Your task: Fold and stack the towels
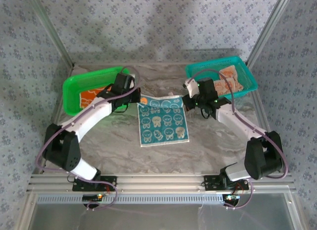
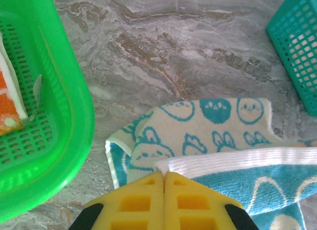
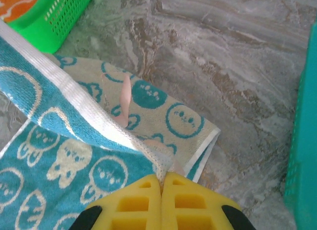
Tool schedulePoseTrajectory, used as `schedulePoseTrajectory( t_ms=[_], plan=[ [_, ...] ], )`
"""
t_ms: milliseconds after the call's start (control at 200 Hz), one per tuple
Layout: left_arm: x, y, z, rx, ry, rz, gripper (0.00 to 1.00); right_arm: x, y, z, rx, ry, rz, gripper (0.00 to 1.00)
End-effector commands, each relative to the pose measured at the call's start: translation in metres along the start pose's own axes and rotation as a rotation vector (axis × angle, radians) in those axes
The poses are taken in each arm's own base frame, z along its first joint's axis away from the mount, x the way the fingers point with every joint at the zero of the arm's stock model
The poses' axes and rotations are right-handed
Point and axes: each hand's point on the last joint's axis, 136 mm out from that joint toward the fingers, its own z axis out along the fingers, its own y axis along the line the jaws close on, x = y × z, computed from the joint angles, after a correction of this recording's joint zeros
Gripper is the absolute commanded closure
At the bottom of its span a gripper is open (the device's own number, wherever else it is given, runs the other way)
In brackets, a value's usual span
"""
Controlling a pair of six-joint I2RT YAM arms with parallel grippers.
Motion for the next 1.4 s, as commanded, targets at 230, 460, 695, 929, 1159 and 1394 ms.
schedulePoseTrajectory(
  t_ms=[230,460,695,929,1159,1394],
  plan=[
    [0.035,-0.014,-0.025,0.067,-0.066,-0.061,1.0,0.047,0.005,-0.017,0.046,0.075,0.049,1.0],
    [0.068,-0.013,-0.026,0.056,-0.044,-0.072,1.0,0.07,0.01,-0.023,0.065,0.119,0.054,1.0],
    [0.092,-0.015,-0.023,0.051,-0.042,-0.083,1.0,0.081,0.012,-0.024,0.09,0.154,0.03,1.0],
    [0.108,-0.016,-0.024,0.035,-0.042,-0.086,1.0,0.091,0.018,-0.029,0.109,0.188,0.006,1.0],
    [0.126,-0.009,-0.021,0.027,-0.029,-0.097,1.0,0.108,0.028,-0.029,0.118,0.238,-0.04,1.0],
    [0.139,-0.008,-0.019,0.031,-0.019,-0.092,1.0,0.122,0.039,-0.029,0.137,0.284,-0.13,1.0]
  ],
)
